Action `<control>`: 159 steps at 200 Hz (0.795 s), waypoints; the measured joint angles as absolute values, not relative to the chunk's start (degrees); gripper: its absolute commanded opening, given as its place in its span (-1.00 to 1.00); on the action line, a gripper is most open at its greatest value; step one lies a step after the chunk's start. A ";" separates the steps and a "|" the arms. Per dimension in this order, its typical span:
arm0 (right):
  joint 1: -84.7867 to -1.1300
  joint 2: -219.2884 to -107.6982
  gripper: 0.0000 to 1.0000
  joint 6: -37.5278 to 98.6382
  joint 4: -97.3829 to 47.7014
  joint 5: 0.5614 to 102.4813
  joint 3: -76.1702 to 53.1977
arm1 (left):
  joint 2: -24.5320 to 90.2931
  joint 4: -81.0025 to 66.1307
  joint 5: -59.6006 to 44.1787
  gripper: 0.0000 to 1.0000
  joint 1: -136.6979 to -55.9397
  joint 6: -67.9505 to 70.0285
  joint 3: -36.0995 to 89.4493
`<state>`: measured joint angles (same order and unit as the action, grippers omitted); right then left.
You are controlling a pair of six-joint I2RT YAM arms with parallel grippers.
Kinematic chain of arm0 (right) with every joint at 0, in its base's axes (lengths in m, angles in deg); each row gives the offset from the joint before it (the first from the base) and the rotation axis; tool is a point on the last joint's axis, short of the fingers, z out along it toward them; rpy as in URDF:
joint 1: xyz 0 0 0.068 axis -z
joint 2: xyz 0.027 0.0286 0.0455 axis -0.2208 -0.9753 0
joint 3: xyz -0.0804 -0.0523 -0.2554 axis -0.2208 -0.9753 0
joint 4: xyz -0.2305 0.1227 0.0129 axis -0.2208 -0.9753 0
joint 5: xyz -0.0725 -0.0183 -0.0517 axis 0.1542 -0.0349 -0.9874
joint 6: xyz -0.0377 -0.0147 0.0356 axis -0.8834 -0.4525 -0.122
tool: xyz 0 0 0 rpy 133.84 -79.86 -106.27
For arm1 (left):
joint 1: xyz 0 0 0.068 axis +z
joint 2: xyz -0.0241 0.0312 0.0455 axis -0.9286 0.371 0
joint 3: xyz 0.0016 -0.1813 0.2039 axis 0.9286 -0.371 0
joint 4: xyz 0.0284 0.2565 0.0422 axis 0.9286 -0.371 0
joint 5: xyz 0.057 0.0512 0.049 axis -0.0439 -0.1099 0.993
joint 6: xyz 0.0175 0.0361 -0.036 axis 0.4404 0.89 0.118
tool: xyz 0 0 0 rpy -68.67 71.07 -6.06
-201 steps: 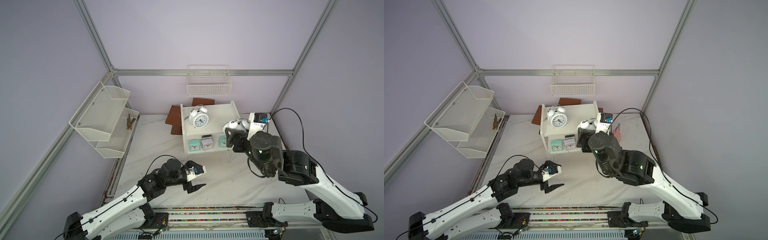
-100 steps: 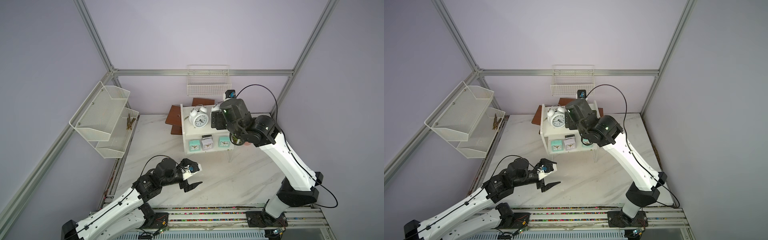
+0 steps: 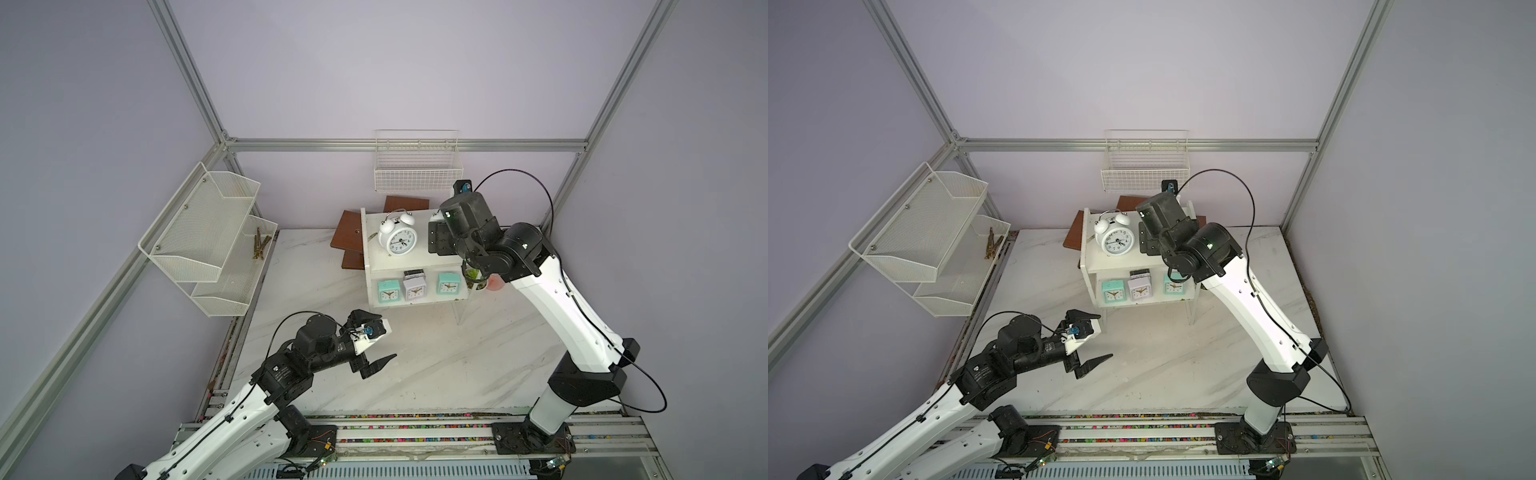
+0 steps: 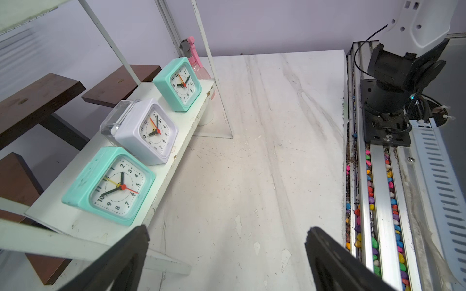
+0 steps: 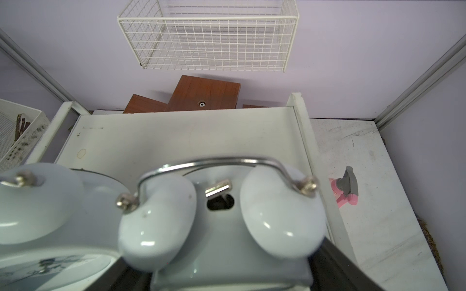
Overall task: Place the alarm clocks on the shelf by style
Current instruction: Place the alarm on the shelf.
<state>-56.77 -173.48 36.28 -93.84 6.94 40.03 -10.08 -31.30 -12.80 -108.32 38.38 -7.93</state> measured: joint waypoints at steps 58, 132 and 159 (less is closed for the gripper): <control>-56.74 -170.64 0.24 36.50 -86.17 5.81 32.47 | -11.26 -31.19 -12.78 1.00 -107.35 38.33 -9.68; -56.66 -169.65 0.74 36.48 -83.55 5.50 30.15 | -11.89 -31.12 -12.78 0.99 -106.61 38.33 -9.79; -56.57 -169.54 0.99 36.63 -83.07 5.55 29.71 | -11.89 -31.12 -12.78 1.00 -106.48 38.33 -9.79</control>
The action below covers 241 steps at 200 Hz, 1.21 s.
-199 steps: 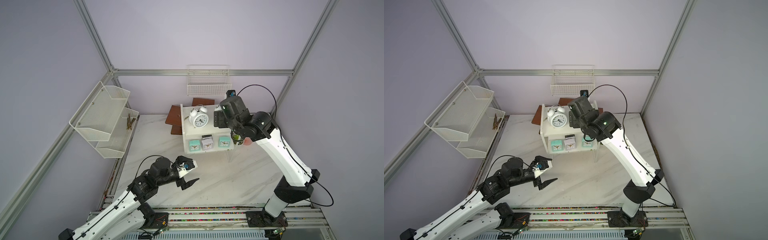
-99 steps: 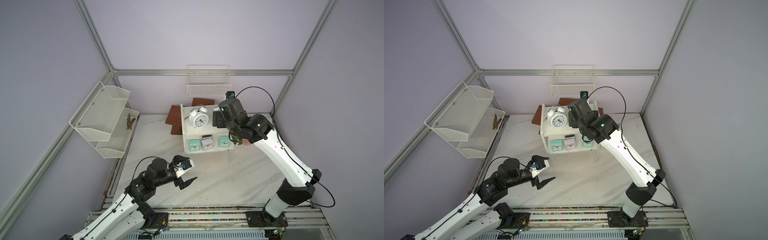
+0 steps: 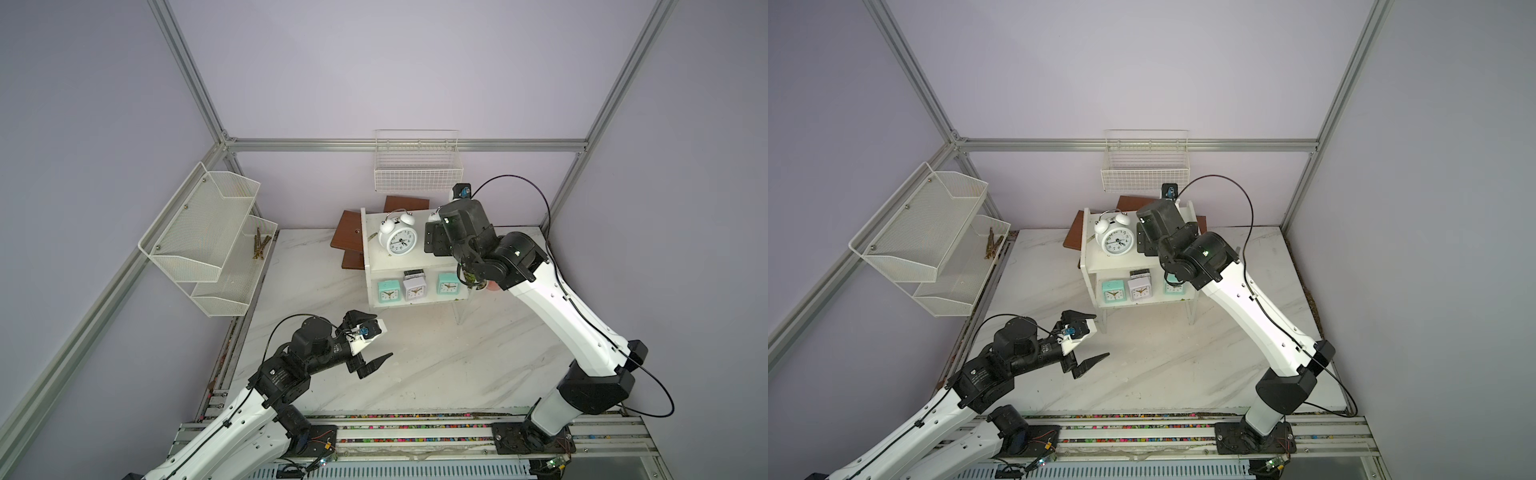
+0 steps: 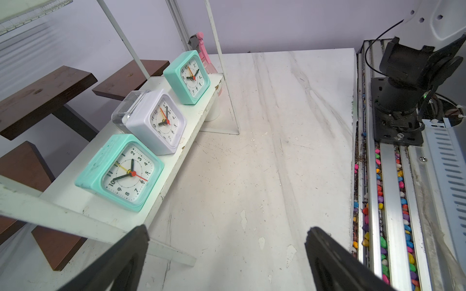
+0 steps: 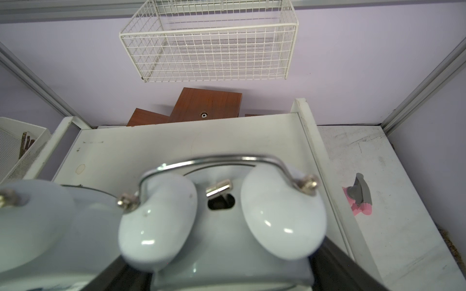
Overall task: Place the alarm clocks on the shelf by style
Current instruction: Place the alarm on the shelf.
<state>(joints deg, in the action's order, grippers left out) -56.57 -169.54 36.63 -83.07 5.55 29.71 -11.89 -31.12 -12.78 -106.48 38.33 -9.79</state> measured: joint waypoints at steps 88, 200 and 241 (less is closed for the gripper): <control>-56.52 -164.01 0.99 36.48 -81.73 6.90 24.25 | -12.00 -30.77 -12.52 0.99 -105.19 38.36 -9.79; -54.73 -144.01 0.99 37.46 -79.26 9.11 6.94 | -11.94 -27.76 -12.89 1.00 -91.88 36.96 -11.34; -47.10 -135.32 0.99 39.13 -79.33 7.69 -2.53 | -11.61 -27.76 -10.40 1.00 -90.20 36.87 -13.57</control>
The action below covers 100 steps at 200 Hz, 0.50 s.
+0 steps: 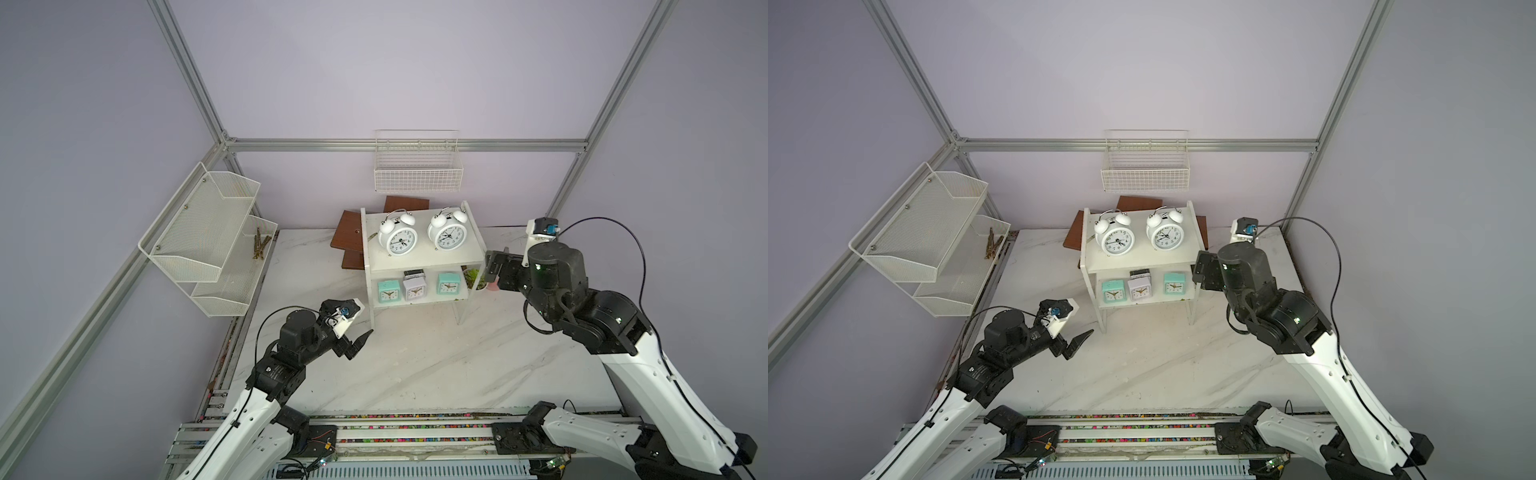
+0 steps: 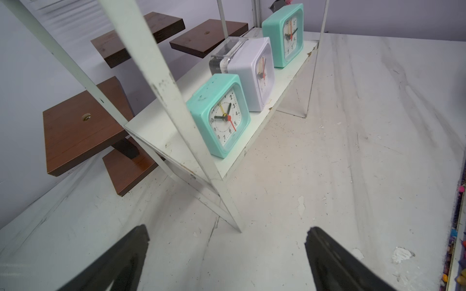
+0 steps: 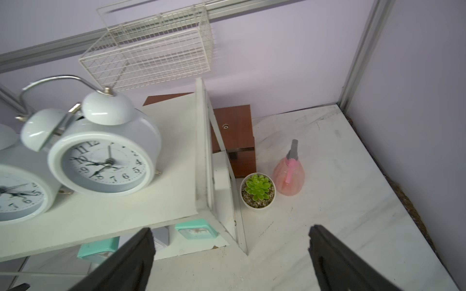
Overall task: Place the alarm clocks on the shelf by style
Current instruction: Place the alarm on the shelf, then reset both arms
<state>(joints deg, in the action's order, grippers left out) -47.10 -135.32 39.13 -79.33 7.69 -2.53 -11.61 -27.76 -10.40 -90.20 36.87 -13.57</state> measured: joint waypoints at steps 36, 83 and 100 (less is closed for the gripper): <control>-39.61 -131.40 0.99 39.91 -78.02 7.75 -12.12 | -9.05 -27.52 -10.25 1.00 -86.87 36.70 -13.59; -28.50 -130.22 0.99 39.37 -68.80 14.09 -29.91 | -5.56 -26.80 -12.74 0.99 -81.43 36.00 -13.59; -23.74 -130.09 0.99 38.95 -63.99 17.92 -36.21 | -3.28 -25.99 -14.29 1.00 -77.98 35.52 -13.59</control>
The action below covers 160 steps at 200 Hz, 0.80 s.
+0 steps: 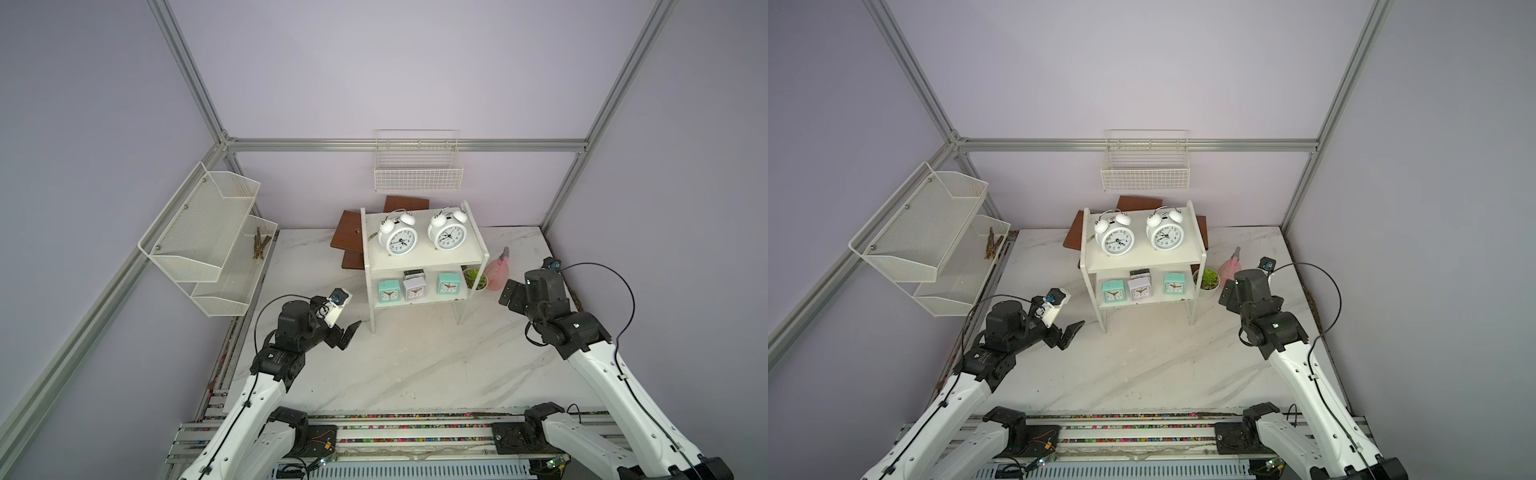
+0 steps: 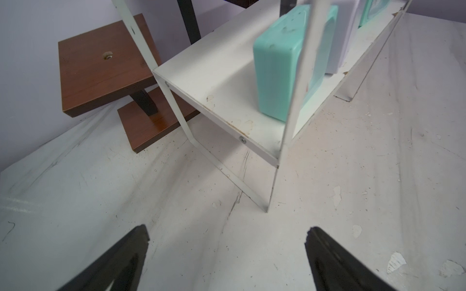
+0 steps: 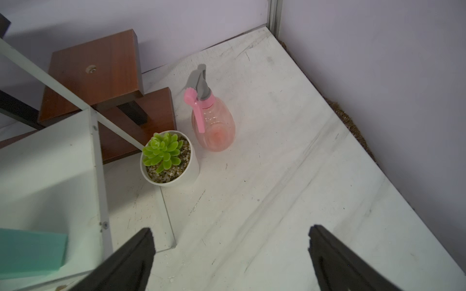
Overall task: Place the alarm clocks on the shelf by style
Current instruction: Reset both arms
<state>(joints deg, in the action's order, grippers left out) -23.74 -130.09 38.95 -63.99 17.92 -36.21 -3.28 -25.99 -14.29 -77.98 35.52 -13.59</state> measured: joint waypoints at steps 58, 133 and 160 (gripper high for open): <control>-16.96 -135.47 0.99 35.67 -38.48 25.98 -54.50 | 8.13 -13.92 -11.49 1.00 -71.57 31.01 -16.41; -16.85 -147.12 0.99 25.75 -3.68 29.04 -65.21 | 23.05 13.97 1.62 1.00 -71.29 26.34 -25.33; -16.85 -151.47 0.99 23.39 4.91 28.63 -66.70 | 25.90 24.11 3.96 1.00 -71.27 26.27 -27.25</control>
